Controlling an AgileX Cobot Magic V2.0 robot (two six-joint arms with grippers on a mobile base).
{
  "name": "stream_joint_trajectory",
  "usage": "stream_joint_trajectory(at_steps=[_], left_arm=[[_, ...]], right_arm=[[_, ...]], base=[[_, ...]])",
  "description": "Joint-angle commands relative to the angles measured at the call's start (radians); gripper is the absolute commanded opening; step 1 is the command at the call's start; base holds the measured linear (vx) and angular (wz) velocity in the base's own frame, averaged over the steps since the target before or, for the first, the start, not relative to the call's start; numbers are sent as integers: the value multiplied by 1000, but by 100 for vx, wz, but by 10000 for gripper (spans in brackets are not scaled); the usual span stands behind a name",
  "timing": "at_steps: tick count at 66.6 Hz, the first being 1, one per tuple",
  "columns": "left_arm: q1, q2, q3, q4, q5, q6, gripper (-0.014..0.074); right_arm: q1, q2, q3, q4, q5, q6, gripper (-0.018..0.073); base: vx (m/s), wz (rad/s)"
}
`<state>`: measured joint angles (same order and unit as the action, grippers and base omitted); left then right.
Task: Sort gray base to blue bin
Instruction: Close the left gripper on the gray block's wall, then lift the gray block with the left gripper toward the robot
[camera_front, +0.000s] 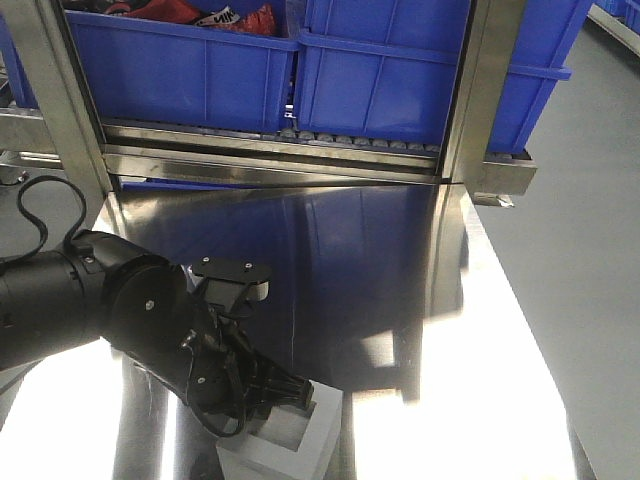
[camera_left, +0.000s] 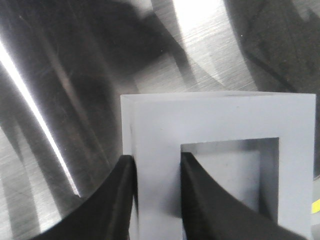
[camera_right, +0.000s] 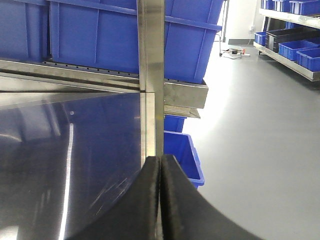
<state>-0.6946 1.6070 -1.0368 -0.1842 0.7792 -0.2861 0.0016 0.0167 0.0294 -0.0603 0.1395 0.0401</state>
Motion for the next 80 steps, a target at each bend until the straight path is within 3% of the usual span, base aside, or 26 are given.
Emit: stream_joint_trajectory(at_steps=[1, 30, 45, 56, 80], left_arm=[[-7, -63, -24, -3, -51, 18, -6], [-7, -305, 22, 120, -227, 15, -6], [-7, -525, 234, 131, -486, 17, -6], [-6, -717, 412, 130, -675, 67, -6], [-6, -1110, 668, 130, -838, 130, -6]], right_arm=[[2, 10, 17, -7, -79, -7, -9], [2, 10, 17, -7, -79, -7, -9], [2, 10, 17, -7, -79, -7, -9], [2, 10, 17, -7, -79, -7, -9], [2, 10, 17, -7, -79, -7, -9]], base=[[0, 0], [0, 0], [0, 0], [0, 0], [0, 0]])
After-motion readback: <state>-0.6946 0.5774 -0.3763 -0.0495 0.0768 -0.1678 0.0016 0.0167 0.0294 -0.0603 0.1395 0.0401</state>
